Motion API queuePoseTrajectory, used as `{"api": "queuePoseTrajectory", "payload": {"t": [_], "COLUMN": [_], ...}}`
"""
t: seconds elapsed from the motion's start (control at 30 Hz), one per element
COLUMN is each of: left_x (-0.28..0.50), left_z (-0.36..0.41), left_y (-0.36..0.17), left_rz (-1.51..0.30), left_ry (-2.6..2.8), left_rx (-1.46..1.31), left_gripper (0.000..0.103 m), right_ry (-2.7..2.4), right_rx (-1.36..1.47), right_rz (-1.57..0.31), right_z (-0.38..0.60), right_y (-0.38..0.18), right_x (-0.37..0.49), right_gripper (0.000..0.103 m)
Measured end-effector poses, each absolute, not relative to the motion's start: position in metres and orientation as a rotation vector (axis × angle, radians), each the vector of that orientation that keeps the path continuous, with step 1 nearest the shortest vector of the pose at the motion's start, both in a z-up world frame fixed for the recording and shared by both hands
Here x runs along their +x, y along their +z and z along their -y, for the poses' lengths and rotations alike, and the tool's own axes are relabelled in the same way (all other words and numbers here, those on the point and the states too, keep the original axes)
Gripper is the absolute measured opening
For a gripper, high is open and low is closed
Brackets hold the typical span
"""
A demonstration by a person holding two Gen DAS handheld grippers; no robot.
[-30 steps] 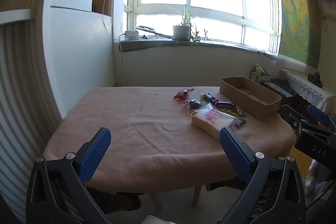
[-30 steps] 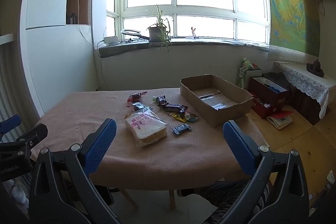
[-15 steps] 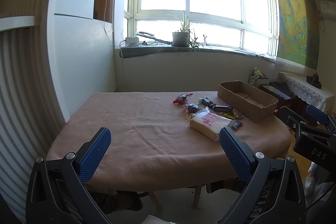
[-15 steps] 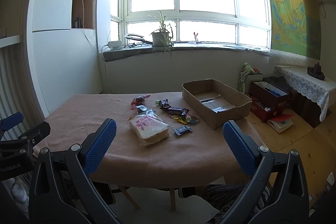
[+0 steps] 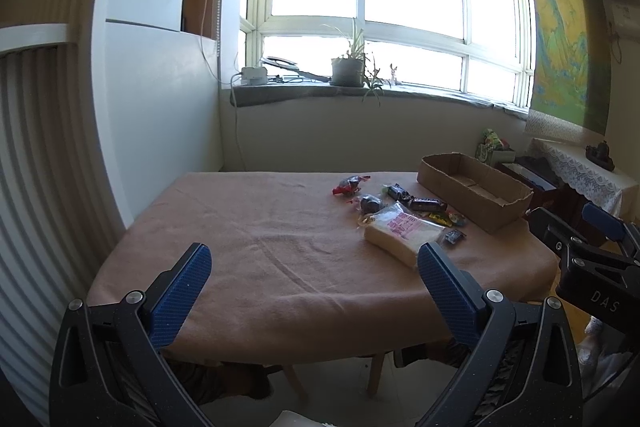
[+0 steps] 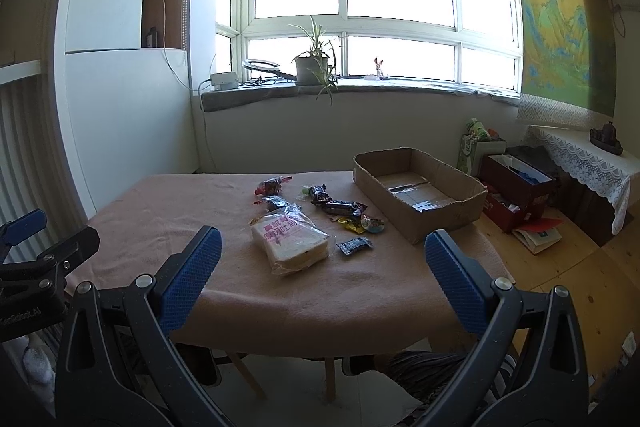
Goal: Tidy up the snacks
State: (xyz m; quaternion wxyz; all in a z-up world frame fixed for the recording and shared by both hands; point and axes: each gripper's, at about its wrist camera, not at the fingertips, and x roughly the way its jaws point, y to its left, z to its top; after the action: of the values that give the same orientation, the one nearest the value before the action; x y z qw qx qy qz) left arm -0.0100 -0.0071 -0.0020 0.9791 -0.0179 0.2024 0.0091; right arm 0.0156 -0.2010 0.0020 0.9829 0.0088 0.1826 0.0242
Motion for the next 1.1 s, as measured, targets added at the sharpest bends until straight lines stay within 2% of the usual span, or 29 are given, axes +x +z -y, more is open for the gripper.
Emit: {"api": "queuePoseTrajectory", "payload": {"t": [1.1], "left_x": [-0.0139], "left_z": [0.0091], "left_y": [-0.0002], "left_rz": [-0.41], "left_ry": [0.008], "left_rx": [-0.041], "left_gripper": [0.102], "right_ry": [0.054], "right_rx": [0.015], "right_rz": [-0.368], "right_z": [0.1964], "right_y": [-0.0021], "right_x": [0.0153], "right_gripper": [0.103]}}
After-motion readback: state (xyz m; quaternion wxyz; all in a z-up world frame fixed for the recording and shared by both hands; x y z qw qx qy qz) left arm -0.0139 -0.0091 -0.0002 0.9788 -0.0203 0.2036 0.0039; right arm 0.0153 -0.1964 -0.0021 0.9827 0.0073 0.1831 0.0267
